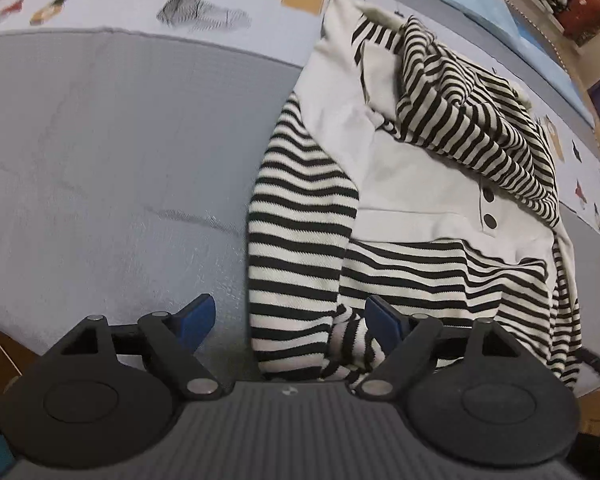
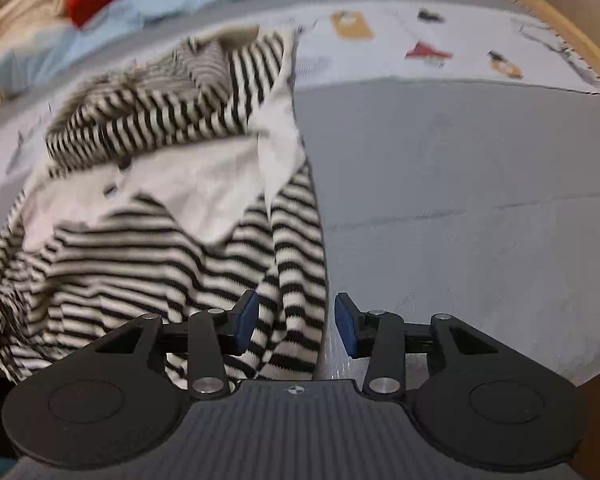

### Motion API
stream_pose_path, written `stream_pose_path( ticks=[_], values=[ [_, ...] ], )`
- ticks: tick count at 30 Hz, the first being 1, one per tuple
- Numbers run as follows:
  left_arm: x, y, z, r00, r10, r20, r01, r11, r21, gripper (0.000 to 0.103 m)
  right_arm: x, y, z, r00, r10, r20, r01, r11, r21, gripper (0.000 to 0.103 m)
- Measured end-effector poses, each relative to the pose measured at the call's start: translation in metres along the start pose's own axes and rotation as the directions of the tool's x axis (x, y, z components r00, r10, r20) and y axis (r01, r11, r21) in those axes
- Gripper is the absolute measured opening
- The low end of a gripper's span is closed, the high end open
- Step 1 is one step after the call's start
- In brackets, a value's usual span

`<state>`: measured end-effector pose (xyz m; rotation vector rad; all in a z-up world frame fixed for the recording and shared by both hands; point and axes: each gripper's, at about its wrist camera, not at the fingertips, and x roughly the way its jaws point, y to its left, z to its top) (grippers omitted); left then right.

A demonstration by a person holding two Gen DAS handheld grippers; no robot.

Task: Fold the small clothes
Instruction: 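Grasp the striped hem edge with the left tool while the right tool grasps it too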

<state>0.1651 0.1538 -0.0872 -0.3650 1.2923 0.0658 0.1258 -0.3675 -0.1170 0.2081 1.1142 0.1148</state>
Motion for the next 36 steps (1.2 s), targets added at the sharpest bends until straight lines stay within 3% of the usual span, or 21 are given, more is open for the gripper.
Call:
stream_pose_path(
  ticks=[5,7,9,11,13,14,16,19,21,22,23,25,27,28,30,31,32,33,34,36],
  values=[
    [0.022,-0.001,-0.003,0.997,-0.054,-0.062,0.05,0.997,-0.059,0.085,0.023,-0.002,0.001,0.997,-0.029,-0.072,0.031,0.999,0.029,0.046],
    [0.029,-0.006,-0.006,0.997,-0.043,-0.067,0.04,0.998,-0.043,0.079,0.03,-0.004,0.0,0.995,-0.031,-0.098,0.036,0.998,0.048,0.046],
    [0.037,-0.014,-0.01,0.997,-0.019,-0.076,0.019,1.0,-0.008,0.064,0.034,-0.003,0.0,0.993,-0.02,-0.114,0.026,0.998,0.05,0.046],
    [0.044,-0.021,-0.014,0.997,-0.009,-0.081,0.012,0.999,0.037,0.023,0.038,-0.002,-0.001,0.992,-0.022,-0.125,0.029,0.999,0.047,0.046],
    [0.046,-0.029,-0.018,0.998,0.013,-0.068,-0.007,0.996,0.09,0.015,0.042,-0.001,-0.003,0.989,-0.029,-0.142,0.035,0.998,0.042,0.042],
    [0.046,-0.032,-0.02,0.998,0.025,-0.057,-0.018,0.993,0.115,0.012,0.043,-0.001,-0.004,0.99,-0.027,-0.14,0.033,0.999,0.041,0.022],
    [0.044,-0.034,-0.021,0.999,0.028,-0.044,-0.022,0.991,0.13,0.012,0.042,0.0,-0.005,0.992,0.002,-0.128,0.003,0.999,0.042,0.002],
    [0.042,-0.032,-0.02,0.999,0.025,-0.049,-0.019,0.992,0.123,0.016,0.035,0.0,-0.004,0.995,0.024,-0.095,-0.02,0.999,0.049,0.001],
    [0.044,-0.028,-0.02,0.997,0.021,-0.074,-0.014,0.995,0.101,0.03,0.034,-0.005,-0.006,0.995,0.017,-0.093,-0.011,0.997,0.07,0.001],
    [0.045,-0.025,-0.02,0.996,0.022,-0.087,-0.014,0.996,0.089,0.041,0.034,-0.007,-0.006,0.995,0.015,-0.1,-0.008,0.997,0.076,0.002],
    [0.046,-0.023,-0.021,0.995,0.028,-0.094,-0.02,0.996,0.082,0.046,0.035,-0.007,-0.007,0.994,0.016,-0.108,-0.008,0.997,0.072,0.003],
    [0.048,-0.021,-0.021,0.994,0.037,-0.104,-0.029,0.997,0.076,0.046,0.036,-0.005,-0.009,0.992,-0.001,-0.124,0.007,0.999,0.052,0.008],
    [0.049,-0.022,-0.023,0.994,0.037,-0.106,-0.029,0.997,0.076,0.046,0.038,-0.004,-0.01,0.99,-0.025,-0.141,0.031,0.999,0.038,0.025],
    [0.049,-0.022,-0.023,0.994,0.037,-0.105,-0.028,0.996,0.083,0.045,0.039,-0.004,-0.011,0.988,-0.033,-0.149,0.039,0.999,0.035,0.032],
    [0.05,-0.025,-0.024,0.994,0.036,-0.101,-0.026,0.994,0.106,0.035,0.041,-0.002,-0.01,0.987,-0.039,-0.154,0.043,0.999,0.024,0.032],
    [0.05,-0.027,-0.024,0.995,0.031,-0.096,-0.019,0.992,0.122,0.019,0.041,0.0,-0.01,0.987,-0.04,-0.153,0.043,0.999,0.013,0.032],
    [0.049,-0.028,-0.024,0.996,0.027,-0.085,-0.015,0.991,0.133,0.013,0.042,0.002,-0.011,0.988,-0.038,-0.152,0.039,0.999,0.005,0.029],
    [0.047,-0.03,-0.024,0.997,0.019,-0.071,-0.009,0.99,0.14,0.009,0.042,0.004,-0.011,0.988,-0.033,-0.15,0.032,0.999,-0.004,0.022],
    [0.044,-0.031,-0.025,0.998,0.012,-0.056,-0.004,0.99,0.144,0.008,0.04,0.004,-0.011,0.99,-0.014,-0.143,0.014,1.0,0.0,0.002],
    [0.035,-0.032,-0.026,1.0,-0.007,-0.02,0.01,0.989,0.147,0.008,0.031,-0.002,-0.009,0.994,0.036,-0.099,-0.031,0.998,0.058,0.001]
  ],
)
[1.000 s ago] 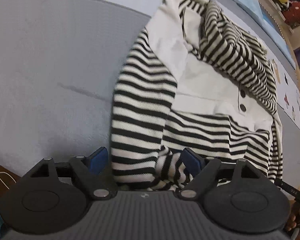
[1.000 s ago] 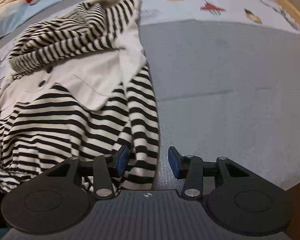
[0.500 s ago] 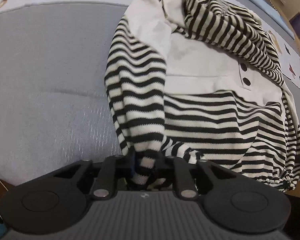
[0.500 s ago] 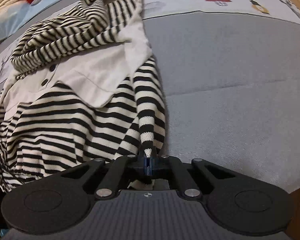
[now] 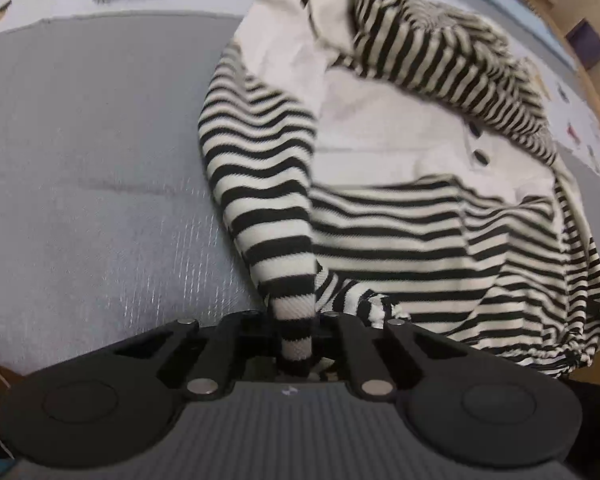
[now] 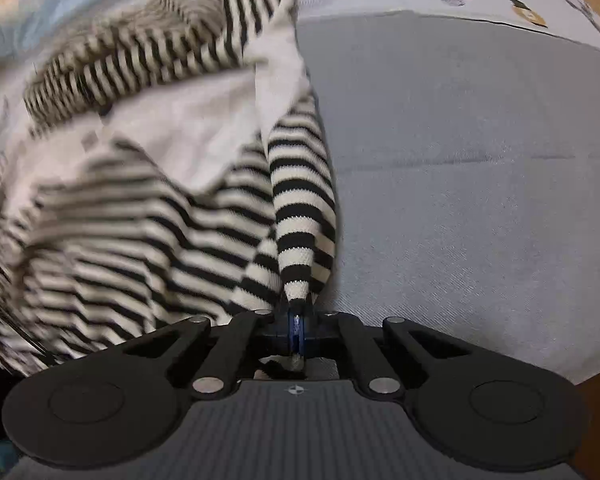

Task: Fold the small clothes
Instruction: 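Grasp the striped hem edge with the left tool while the right tool grasps it too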

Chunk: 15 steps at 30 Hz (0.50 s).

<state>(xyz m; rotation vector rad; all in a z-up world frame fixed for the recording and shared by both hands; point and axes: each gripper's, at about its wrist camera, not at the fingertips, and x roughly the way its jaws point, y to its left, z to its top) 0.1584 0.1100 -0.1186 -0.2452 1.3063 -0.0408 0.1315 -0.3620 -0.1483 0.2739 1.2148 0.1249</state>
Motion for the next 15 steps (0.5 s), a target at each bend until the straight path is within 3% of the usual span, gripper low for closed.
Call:
stream_pose_path(
  ticks=[3,6,10,12,14,15],
  values=[
    [-0.002,0.001,-0.002,1.0,-0.011,-0.007,0.01,1.0,-0.009,0.011,-0.01,-0.014,0.002,0.998,-0.002,0.059,-0.003,0.997,0.074,0.001],
    [0.003,0.013,-0.003,0.998,-0.019,-0.06,0.014,0.997,-0.074,0.027,-0.007,-0.024,0.0,0.999,-0.001,0.033,-0.003,0.994,0.106,0.001],
    [0.001,0.023,-0.002,0.998,-0.028,-0.064,0.02,0.991,-0.131,0.046,-0.003,-0.024,0.0,1.0,-0.004,0.007,0.003,0.996,0.092,0.005],
    [0.0,0.026,-0.002,0.998,-0.021,-0.065,0.011,0.99,-0.142,0.046,-0.001,-0.024,0.0,1.0,-0.007,-0.007,0.008,0.995,0.096,0.013],
    [0.0,0.029,-0.001,0.997,-0.026,-0.066,0.015,0.988,-0.156,0.046,0.0,-0.023,0.001,0.999,-0.024,-0.021,0.026,0.995,0.098,0.03],
    [0.0,0.029,-0.001,0.997,-0.028,-0.067,0.017,0.987,-0.159,0.046,0.0,-0.022,0.001,0.999,-0.032,-0.022,0.034,0.995,0.097,0.031]
  ],
)
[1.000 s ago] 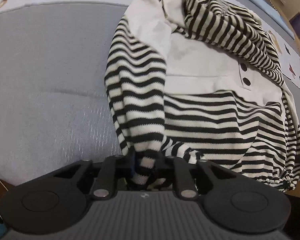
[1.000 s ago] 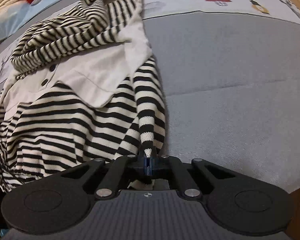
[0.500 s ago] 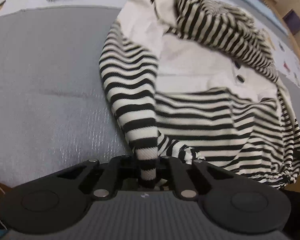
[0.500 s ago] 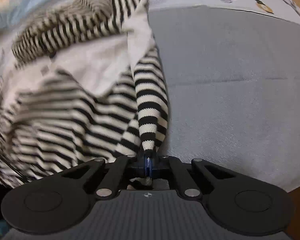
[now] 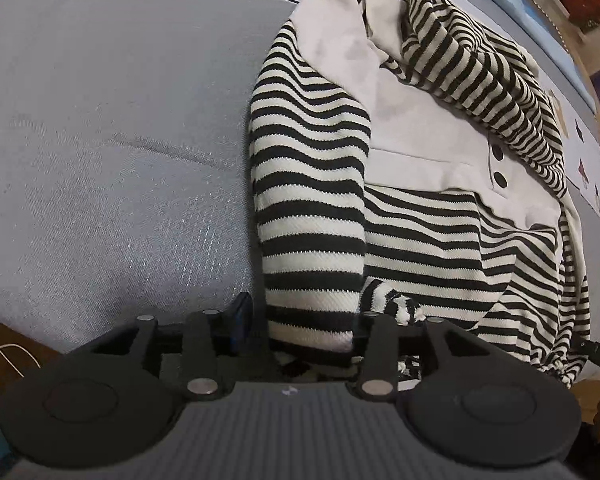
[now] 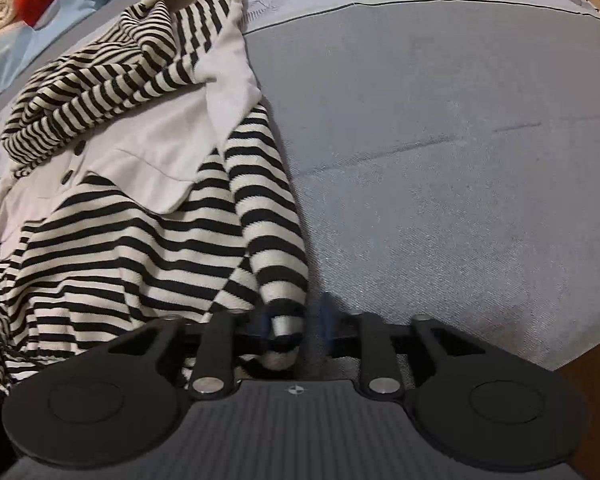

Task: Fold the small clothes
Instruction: 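Grasp the striped hem edge with the left tool while the right tool grasps it too, then lift the hem with both tools and fold it up over the hood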

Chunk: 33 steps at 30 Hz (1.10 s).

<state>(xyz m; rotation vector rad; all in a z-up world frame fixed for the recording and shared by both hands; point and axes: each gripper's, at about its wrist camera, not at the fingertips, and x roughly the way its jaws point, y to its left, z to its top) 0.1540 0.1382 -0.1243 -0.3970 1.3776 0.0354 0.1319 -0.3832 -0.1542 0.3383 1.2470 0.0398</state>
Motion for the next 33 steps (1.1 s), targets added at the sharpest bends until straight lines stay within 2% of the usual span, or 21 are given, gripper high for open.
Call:
stream_pose_path(
  ticks=[2,4,10,12,13,14,15,16,18,21,23,26,31,33],
  values=[
    [0.002,-0.001,0.0,1.0,0.003,-0.002,-0.003,1.0,-0.004,0.047,0.001,0.002,0.0,1.0,0.007,-0.006,-0.007,1.0,-0.004,0.032],
    [0.003,0.0,0.0,1.0,0.014,-0.008,-0.014,1.0,-0.01,0.053,0.003,0.006,-0.002,1.0,0.006,-0.022,-0.007,1.0,-0.015,0.035],
    [0.005,0.005,0.0,1.0,-0.001,-0.019,0.0,0.999,-0.038,0.052,0.006,0.011,-0.006,0.999,-0.013,-0.044,0.011,0.998,-0.061,0.038],
    [0.007,0.005,-0.001,1.0,-0.004,-0.022,0.003,0.999,-0.036,0.046,0.006,0.012,-0.007,0.999,-0.017,-0.043,0.014,0.998,-0.062,0.038],
    [0.007,0.004,-0.001,1.0,-0.01,-0.023,0.01,1.0,-0.028,0.029,0.005,0.013,-0.007,0.999,-0.022,-0.041,0.018,0.997,-0.073,0.038],
    [0.008,0.0,-0.002,0.999,-0.03,-0.025,0.03,1.0,-0.008,0.013,0.005,0.014,-0.008,0.999,-0.023,-0.042,0.019,0.996,-0.084,0.031],
    [0.007,-0.005,-0.003,0.999,-0.034,-0.017,0.034,0.999,0.018,0.012,0.005,0.015,-0.008,0.999,-0.011,-0.041,0.007,0.996,-0.09,0.022],
    [0.004,-0.01,-0.005,1.0,-0.025,-0.001,0.025,0.998,0.051,0.008,0.004,0.016,-0.008,0.999,0.017,-0.044,-0.021,0.996,-0.087,0.003],
    [-0.005,-0.019,-0.009,0.999,-0.018,0.039,0.014,0.994,0.107,0.007,-0.004,0.018,-0.007,0.998,0.052,-0.018,-0.053,0.995,-0.09,0.001],
    [-0.028,-0.026,-0.015,0.993,-0.068,0.1,0.054,0.989,0.134,0.007,-0.024,0.015,-0.002,0.992,0.119,0.051,-0.116,0.992,-0.06,0.001],
    [-0.046,-0.028,-0.018,0.984,-0.114,0.138,0.095,0.986,0.134,0.006,-0.045,0.007,0.001,0.975,0.193,0.113,-0.193,0.981,-0.014,0.001],
    [-0.072,-0.03,-0.026,0.97,-0.158,0.182,0.132,0.98,0.151,0.006,-0.078,-0.008,0.002,0.935,0.286,0.212,-0.302,0.952,0.047,0.001],
    [-0.116,-0.027,-0.041,0.946,-0.228,0.232,0.186,0.964,0.189,0.004,-0.126,-0.023,-0.007,0.882,0.355,0.312,-0.386,0.922,0.042,0.001],
    [-0.139,-0.021,-0.052,0.934,-0.263,0.241,0.224,0.958,0.177,0.004,-0.147,-0.03,-0.017,0.862,0.374,0.343,-0.409,0.912,0.031,0.001]
  ],
)
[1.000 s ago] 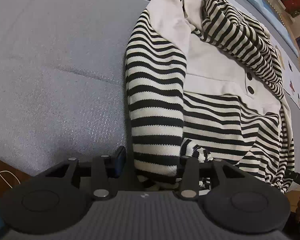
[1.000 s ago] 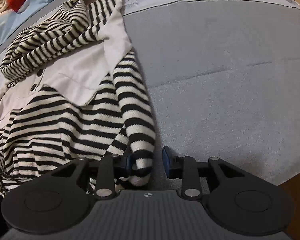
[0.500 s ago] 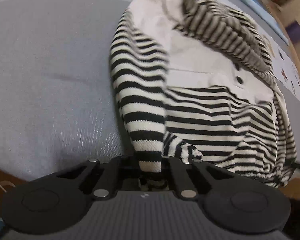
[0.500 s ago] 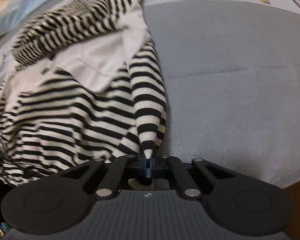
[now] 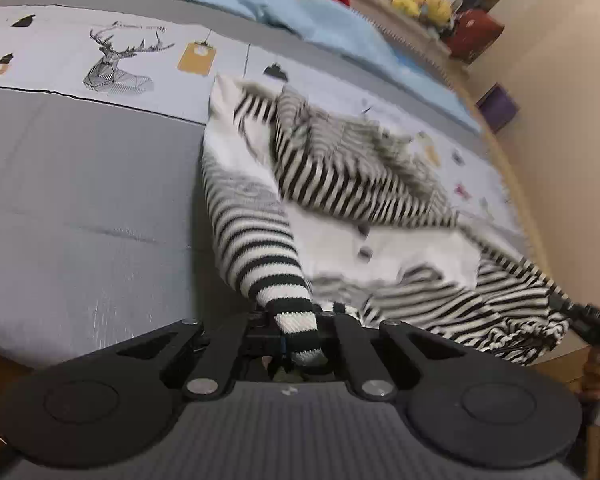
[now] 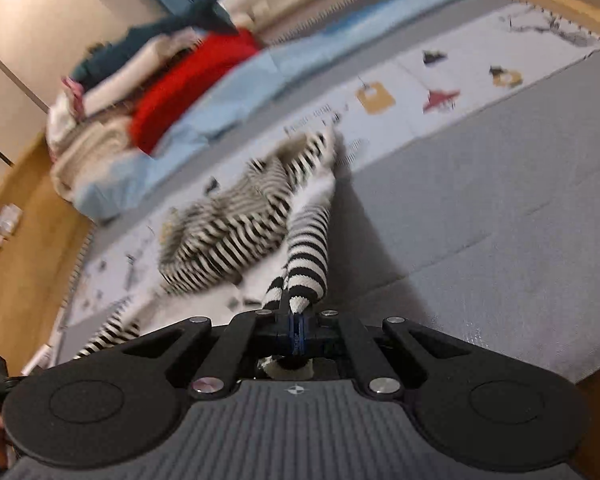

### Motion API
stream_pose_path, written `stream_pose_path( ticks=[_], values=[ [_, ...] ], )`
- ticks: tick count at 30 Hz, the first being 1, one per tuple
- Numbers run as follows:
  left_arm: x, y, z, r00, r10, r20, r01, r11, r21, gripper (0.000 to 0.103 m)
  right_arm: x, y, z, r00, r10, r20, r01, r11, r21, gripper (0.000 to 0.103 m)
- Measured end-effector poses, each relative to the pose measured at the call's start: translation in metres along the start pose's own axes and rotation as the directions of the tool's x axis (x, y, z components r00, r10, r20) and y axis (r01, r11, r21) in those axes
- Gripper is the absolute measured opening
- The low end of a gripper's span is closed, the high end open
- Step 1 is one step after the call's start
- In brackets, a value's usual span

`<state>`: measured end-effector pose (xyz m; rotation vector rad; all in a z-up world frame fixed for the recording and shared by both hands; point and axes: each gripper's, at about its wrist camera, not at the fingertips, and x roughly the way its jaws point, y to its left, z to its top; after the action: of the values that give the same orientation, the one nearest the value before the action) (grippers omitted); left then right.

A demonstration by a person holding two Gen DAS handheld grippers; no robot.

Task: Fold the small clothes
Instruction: 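Lift the hem with both tools and fold it up over the hood, then open both tools and release the folded hem onto the sweater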

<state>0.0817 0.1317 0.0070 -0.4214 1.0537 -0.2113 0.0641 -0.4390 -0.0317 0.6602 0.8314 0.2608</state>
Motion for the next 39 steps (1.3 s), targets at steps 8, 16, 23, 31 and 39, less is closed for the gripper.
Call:
stream_pose_path(
  ticks=[8,16,23,31,39],
  values=[
    [-0.063,-0.006,-0.017,0.989,-0.135,0.055,0.138,0.989,-0.051,0.004,-0.096,0.008,-0.017,0.988,0.093,0.125,-0.094,0.996,-0.001,0.001],
    [0.0,0.008,0.022,0.995,-0.093,0.037,0.096,0.993,-0.069,0.004,-0.057,-0.002,0.002,0.994,0.054,0.09,-0.059,0.997,0.057,0.001],
    [0.089,0.038,0.08,0.997,-0.06,0.058,0.066,0.99,-0.121,0.005,0.032,-0.011,0.054,0.997,-0.046,0.06,0.041,0.996,0.084,0.001],
    [0.147,0.053,0.114,0.999,-0.032,0.009,0.033,0.977,-0.209,0.008,0.138,-0.029,0.075,0.982,-0.188,0.023,0.185,0.98,0.078,0.001],
    [0.133,0.053,0.107,0.992,-0.107,0.066,0.122,0.939,-0.323,0.056,0.136,-0.033,0.081,0.979,-0.197,0.055,0.187,0.972,0.144,0.029]
  ],
)
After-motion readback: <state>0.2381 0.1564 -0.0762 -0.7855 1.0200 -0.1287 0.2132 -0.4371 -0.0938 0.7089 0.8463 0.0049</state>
